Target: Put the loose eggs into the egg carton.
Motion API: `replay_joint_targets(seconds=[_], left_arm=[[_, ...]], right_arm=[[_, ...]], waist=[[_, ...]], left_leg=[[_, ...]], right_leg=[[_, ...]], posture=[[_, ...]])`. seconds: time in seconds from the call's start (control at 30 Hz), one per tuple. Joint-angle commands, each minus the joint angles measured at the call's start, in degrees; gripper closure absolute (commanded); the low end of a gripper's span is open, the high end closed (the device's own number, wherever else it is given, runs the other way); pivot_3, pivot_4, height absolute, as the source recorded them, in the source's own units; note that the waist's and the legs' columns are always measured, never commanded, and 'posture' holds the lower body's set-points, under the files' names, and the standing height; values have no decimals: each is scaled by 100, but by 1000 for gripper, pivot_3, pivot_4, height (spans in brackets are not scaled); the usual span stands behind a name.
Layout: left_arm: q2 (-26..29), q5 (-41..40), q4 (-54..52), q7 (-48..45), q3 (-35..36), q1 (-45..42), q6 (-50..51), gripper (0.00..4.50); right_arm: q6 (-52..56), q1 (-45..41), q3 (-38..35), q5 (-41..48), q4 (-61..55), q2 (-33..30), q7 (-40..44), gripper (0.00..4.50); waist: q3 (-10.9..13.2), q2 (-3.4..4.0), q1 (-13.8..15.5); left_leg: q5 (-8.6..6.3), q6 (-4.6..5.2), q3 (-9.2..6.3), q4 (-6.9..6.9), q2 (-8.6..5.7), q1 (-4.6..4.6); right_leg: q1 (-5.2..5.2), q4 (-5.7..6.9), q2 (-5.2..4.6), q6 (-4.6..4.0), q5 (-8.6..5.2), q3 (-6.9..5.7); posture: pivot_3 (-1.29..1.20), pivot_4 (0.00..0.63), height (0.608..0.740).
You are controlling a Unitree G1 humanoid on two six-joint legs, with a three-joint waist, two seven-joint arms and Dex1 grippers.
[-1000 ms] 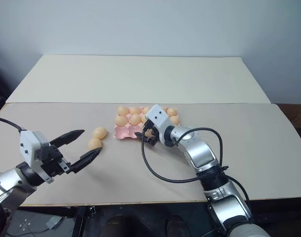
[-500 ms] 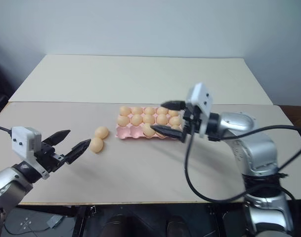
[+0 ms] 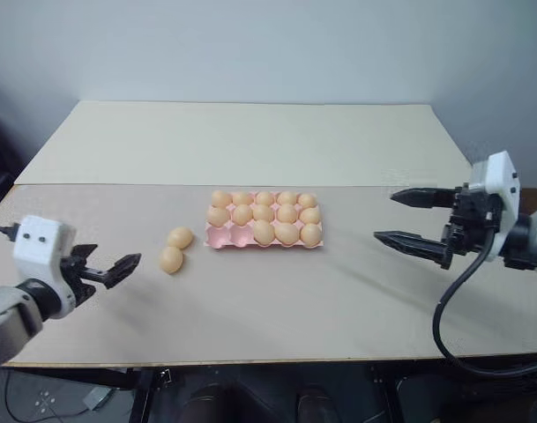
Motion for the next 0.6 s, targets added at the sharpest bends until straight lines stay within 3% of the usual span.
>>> replay_joint_targets(seconds=[0.03,0.37,0.6], left_arm=[[118,-361,-5,176,162,-121,163,0],[363,-1593,203,1640,-393,-563,343,0],[-256,-1051,968,2439,-1797,-1453,358,0]], right_arm=[[-410,-35,-207,-108,355,-102,92,39],[-636,-21,74,-190,512,93,-24,39],[-604,-179,340,-183,382,253,-195,39]], waist=[[0,0,-3],[1,1,21],[2,1,83]], left_leg=[[0,0,0,-2,0,1],[5,-10,0,-4,0,-1],[13,-24,1,-4,-6,-3]], right_leg=[[0,0,1,0,0,1],[0,0,-1,-1,0,2],[-1,-3,-2,-1,0,3]], posture=[[0,150,740],[0,150,740],[0,150,740]])
